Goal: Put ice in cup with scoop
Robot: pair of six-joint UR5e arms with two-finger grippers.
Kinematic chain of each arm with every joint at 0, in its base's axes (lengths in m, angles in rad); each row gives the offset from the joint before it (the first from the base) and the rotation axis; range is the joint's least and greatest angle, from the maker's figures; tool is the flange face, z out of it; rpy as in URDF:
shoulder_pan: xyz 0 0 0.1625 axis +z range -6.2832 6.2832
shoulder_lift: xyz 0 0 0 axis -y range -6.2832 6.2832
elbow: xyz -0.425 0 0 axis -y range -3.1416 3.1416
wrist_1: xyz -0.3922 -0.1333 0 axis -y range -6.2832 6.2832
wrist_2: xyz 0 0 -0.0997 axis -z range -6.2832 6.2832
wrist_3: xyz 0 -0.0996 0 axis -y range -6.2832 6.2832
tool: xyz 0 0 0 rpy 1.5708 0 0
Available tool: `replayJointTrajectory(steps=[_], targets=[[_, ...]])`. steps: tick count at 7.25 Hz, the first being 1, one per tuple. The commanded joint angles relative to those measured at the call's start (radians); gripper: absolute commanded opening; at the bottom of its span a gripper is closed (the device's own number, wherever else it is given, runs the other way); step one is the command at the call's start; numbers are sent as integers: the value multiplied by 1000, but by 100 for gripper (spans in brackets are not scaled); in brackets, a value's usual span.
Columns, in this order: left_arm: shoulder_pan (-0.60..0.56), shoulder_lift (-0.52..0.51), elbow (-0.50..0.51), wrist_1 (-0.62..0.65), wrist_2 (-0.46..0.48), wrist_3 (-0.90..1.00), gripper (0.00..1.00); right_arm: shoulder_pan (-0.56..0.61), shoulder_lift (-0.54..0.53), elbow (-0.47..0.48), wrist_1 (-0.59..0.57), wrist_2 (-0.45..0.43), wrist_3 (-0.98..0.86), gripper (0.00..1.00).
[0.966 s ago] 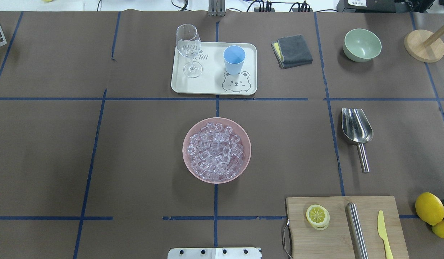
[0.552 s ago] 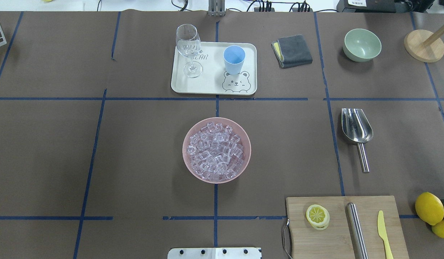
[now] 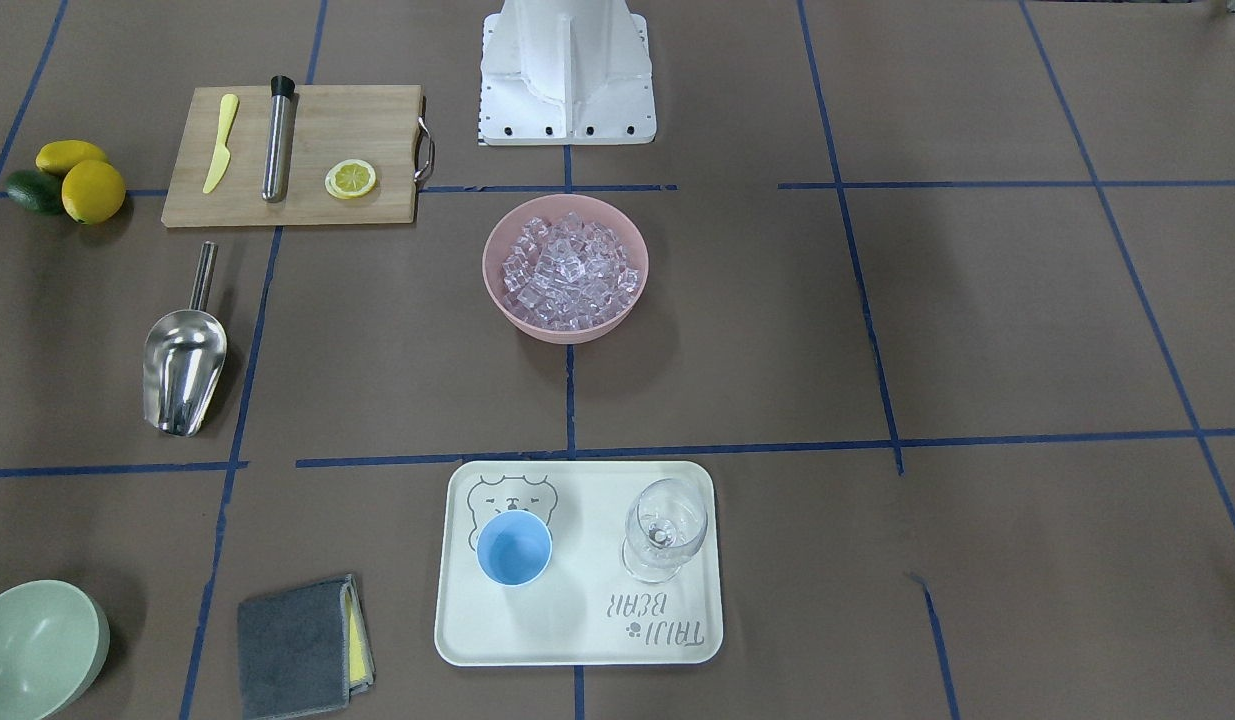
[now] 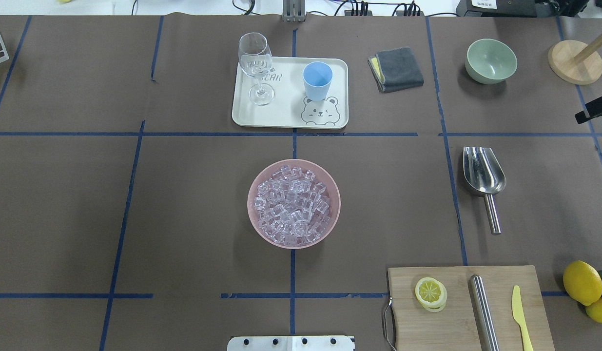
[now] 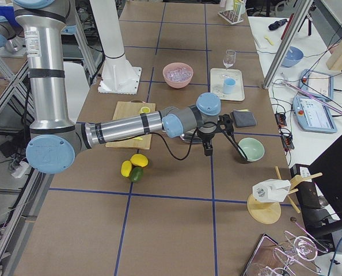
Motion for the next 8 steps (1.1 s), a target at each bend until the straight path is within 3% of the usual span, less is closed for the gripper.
replayJointTrajectory(steps=[1,3,6,8], targets=[[223,-85,-23,-113,3,0,100,-128,-10,103,42,-17,261,100],[348,-148,-25,-217,10,2,100,-171,-51,173,42,-23,348,100],[529,-174,27,-611,24,2,100,-232,-49,181,43,-54,429,100],[679,-218,67,-828,276,-1,100,-272,-53,208,42,-79,459,100]])
